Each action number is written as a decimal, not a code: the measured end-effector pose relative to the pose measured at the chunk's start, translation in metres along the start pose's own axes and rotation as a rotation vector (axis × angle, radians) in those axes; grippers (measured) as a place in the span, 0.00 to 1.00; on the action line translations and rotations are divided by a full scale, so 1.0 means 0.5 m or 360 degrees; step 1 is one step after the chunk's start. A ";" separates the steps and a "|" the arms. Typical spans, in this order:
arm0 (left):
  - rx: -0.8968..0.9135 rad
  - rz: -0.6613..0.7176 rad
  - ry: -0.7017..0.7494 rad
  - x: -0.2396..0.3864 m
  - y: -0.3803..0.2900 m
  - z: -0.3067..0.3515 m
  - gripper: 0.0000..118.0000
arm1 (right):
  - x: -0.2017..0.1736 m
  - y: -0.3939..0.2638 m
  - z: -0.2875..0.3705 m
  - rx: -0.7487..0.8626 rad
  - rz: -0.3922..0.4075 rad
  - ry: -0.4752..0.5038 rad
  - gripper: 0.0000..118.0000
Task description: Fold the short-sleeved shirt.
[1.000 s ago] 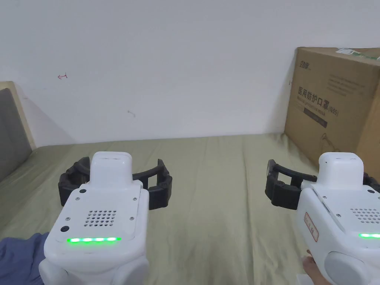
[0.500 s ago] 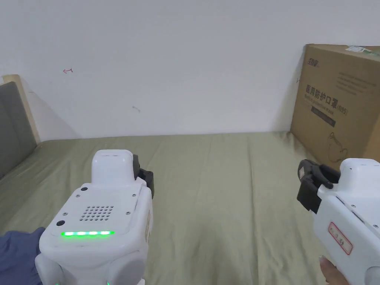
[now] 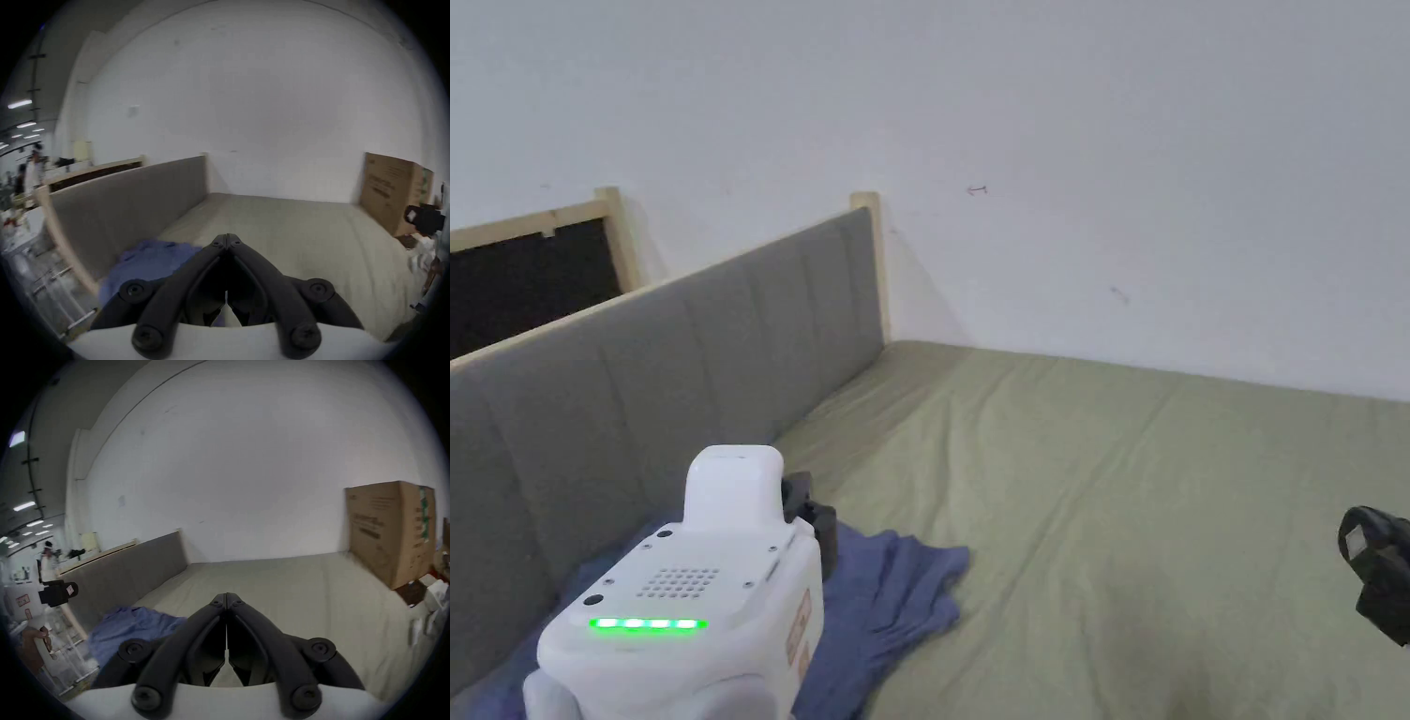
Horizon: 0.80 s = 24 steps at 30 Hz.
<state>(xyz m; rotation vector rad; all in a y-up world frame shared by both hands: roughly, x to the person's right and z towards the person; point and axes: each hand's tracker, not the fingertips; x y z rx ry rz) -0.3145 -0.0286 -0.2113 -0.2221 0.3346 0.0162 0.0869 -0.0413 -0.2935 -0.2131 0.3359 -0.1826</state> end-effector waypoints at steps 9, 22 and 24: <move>-0.0353 0.0254 -0.0023 -0.174 -0.041 -0.028 0.00 | -0.105 -0.037 -0.058 -0.0191 0.0159 0.0207 0.00; -0.1611 0.0450 -0.0190 -0.243 -0.271 -0.499 0.05 | -0.012 -0.111 -0.036 -0.0617 0.0332 0.0024 0.00; -0.1696 0.0459 -0.0195 -0.233 -0.303 -0.542 0.05 | 0.001 -0.118 -0.038 -0.0654 0.0296 0.0012 0.00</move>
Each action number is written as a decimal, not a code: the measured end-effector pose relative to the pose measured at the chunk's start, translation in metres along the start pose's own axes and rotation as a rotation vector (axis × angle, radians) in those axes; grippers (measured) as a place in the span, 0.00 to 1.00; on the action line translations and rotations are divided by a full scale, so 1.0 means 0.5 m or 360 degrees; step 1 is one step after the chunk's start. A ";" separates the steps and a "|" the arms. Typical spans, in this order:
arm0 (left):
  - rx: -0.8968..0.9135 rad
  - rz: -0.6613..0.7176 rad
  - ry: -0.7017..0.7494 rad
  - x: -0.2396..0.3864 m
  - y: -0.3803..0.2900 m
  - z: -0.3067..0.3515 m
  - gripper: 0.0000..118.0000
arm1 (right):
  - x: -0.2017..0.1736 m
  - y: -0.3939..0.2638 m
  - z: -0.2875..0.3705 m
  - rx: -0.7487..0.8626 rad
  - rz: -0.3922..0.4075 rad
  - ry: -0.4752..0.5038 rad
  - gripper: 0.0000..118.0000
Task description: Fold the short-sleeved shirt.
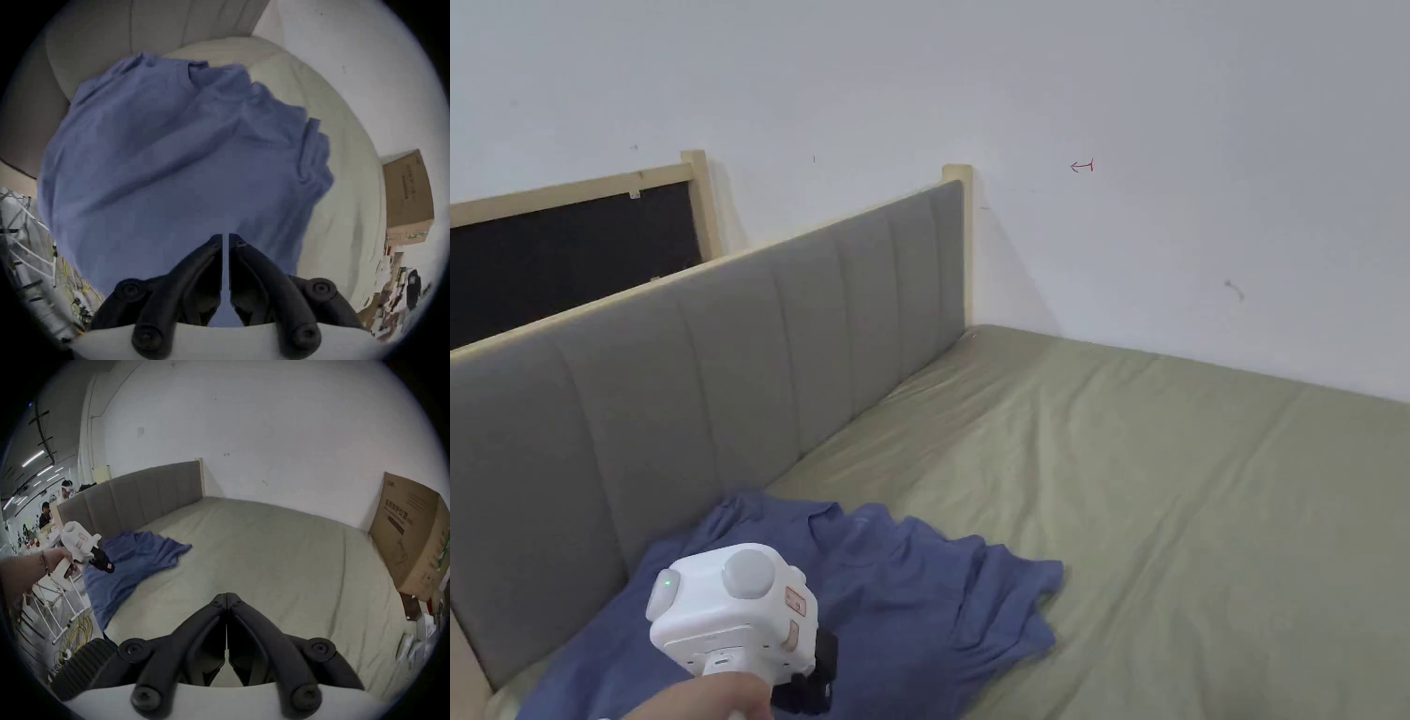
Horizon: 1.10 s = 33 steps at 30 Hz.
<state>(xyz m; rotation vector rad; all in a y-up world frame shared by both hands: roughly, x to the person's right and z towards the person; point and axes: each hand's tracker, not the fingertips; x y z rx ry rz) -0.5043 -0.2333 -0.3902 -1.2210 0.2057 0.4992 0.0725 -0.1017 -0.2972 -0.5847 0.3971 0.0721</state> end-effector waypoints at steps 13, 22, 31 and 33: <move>-0.0056 -0.0089 -0.0195 0.028 -0.027 -0.009 0.90 | 0.003 -0.011 -0.070 -0.0134 -0.0095 0.0069 0.00; -0.0084 -0.0429 0.0183 0.071 -0.054 -0.083 0.91 | -0.022 -0.016 -0.084 -0.0158 0.0023 0.0141 0.00; 0.0185 -0.0873 0.0242 0.099 -0.095 -0.021 0.01 | 0.017 -0.023 -0.071 -0.0152 -0.0094 0.0103 0.00; 0.0314 -0.0763 0.0187 0.071 -0.104 0.034 0.01 | 0.026 -0.023 -0.064 -0.0141 -0.0127 0.0076 0.00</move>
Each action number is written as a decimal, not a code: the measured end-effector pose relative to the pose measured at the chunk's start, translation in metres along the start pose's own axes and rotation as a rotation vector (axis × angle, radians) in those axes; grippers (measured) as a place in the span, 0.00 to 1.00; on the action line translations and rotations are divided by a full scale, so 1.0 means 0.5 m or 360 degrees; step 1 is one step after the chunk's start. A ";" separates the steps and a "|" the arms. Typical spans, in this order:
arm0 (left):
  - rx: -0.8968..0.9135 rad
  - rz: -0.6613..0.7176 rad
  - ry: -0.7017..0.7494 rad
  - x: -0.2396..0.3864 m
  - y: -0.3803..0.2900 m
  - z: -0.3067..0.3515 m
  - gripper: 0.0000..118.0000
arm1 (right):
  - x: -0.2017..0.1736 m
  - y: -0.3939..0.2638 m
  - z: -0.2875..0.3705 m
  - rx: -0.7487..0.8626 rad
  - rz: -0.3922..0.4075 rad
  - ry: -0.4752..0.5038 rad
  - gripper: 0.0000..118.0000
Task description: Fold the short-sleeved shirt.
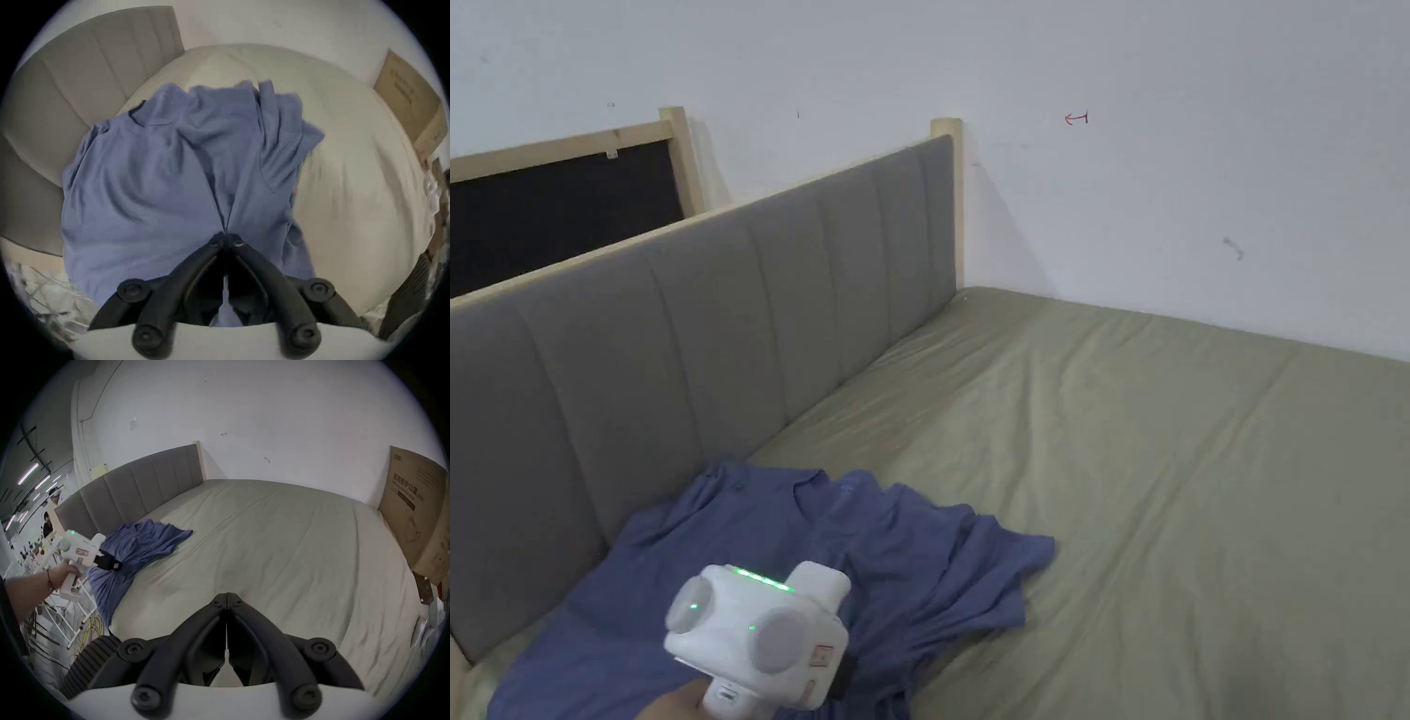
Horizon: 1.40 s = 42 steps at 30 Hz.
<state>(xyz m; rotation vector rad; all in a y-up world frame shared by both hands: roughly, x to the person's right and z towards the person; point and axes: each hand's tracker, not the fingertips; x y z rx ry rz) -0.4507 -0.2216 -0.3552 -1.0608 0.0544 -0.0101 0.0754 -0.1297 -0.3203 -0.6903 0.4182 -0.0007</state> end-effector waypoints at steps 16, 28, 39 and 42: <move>0.0873 0.0041 0.0118 -0.019 0.081 0.423 0.01 | 0.017 0.028 0.096 0.0197 -0.0078 -0.0052 0.00; 0.1341 -0.0370 -0.0677 0.387 0.251 0.683 0.01 | 0.100 0.035 0.304 0.0611 -0.0133 -0.0234 0.00; 0.0610 -0.0663 -0.1136 0.839 0.247 0.429 0.01 | 0.275 -0.066 0.425 0.0664 -0.0368 -0.0573 0.00; 0.0294 -0.0667 -0.1116 0.921 0.200 0.289 0.01 | 0.312 -0.102 0.412 0.0590 -0.0441 -0.0598 0.00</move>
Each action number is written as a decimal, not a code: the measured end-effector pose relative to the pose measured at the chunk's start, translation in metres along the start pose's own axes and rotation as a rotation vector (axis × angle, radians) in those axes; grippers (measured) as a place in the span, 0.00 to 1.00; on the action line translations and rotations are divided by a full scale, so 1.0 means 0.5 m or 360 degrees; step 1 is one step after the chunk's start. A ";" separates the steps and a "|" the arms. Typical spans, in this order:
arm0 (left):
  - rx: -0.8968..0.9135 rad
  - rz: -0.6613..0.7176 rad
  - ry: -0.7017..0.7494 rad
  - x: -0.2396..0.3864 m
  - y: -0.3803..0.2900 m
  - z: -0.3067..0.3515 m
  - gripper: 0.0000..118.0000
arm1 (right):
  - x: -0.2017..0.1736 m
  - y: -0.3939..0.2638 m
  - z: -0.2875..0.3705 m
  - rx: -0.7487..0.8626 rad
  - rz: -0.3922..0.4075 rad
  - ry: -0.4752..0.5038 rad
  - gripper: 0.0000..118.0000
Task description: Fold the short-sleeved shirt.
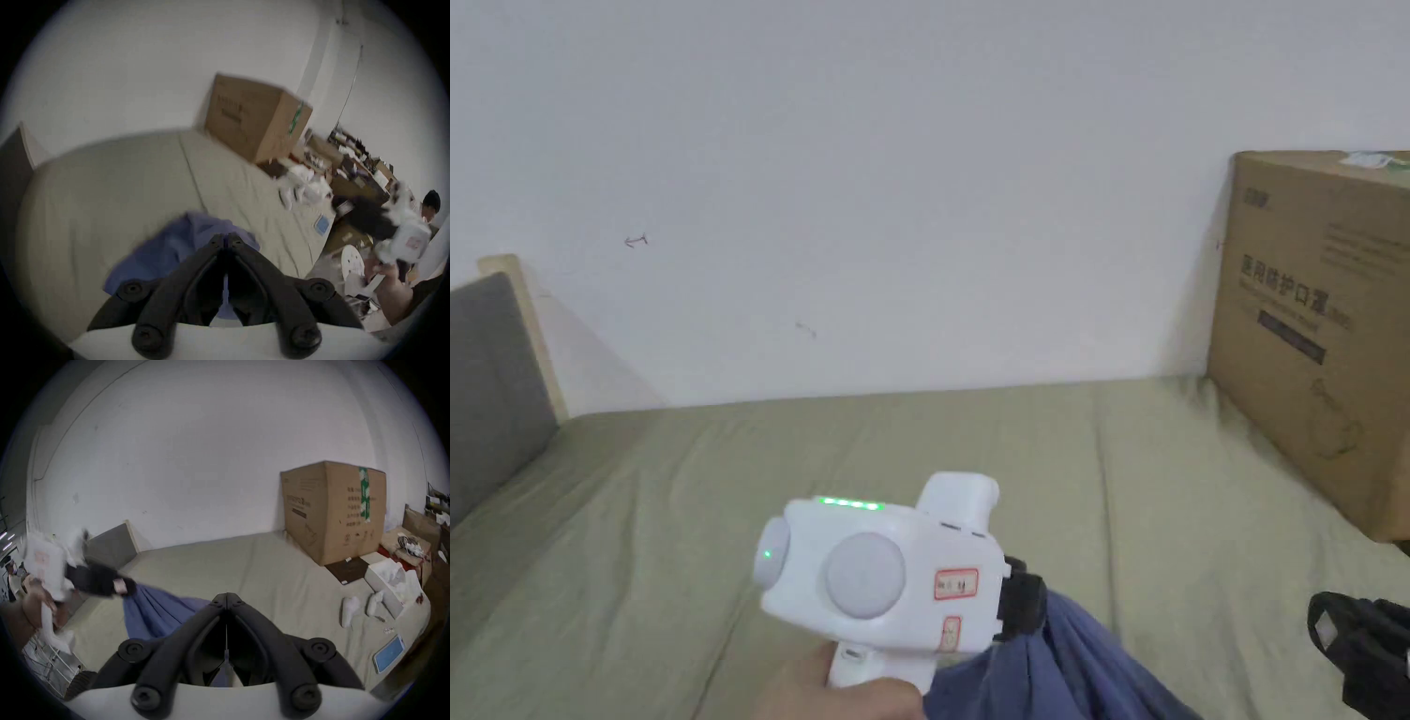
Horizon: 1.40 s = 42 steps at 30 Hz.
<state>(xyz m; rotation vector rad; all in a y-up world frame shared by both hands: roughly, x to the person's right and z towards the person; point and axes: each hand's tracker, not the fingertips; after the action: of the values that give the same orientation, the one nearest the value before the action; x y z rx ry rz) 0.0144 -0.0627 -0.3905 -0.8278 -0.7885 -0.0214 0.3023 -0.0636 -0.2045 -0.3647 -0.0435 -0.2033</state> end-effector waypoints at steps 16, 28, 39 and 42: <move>0.0228 0.0226 0.0143 -0.071 -0.110 0.038 0.96 | -0.008 -0.046 -0.041 -0.0138 -0.0079 0.0040 0.00; 0.0957 0.0044 0.0906 -0.047 -0.269 0.255 0.00 | -0.105 -0.028 -0.005 0.0248 0.0063 -0.0016 0.00; 0.0158 0.0589 0.0668 -0.274 -0.249 0.080 0.09 | -0.116 -0.032 -0.016 0.0166 0.0136 0.0038 0.00; 0.0030 0.0631 0.0765 -0.324 -0.258 0.003 0.97 | -0.103 -0.037 -0.020 0.0140 0.0138 0.0012 0.00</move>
<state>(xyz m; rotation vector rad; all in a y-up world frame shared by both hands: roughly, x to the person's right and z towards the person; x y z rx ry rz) -0.1435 -0.1955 -0.4090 -0.9028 -0.1658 0.1351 0.2483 -0.0745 -0.2116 -0.2772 -0.0292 -0.1168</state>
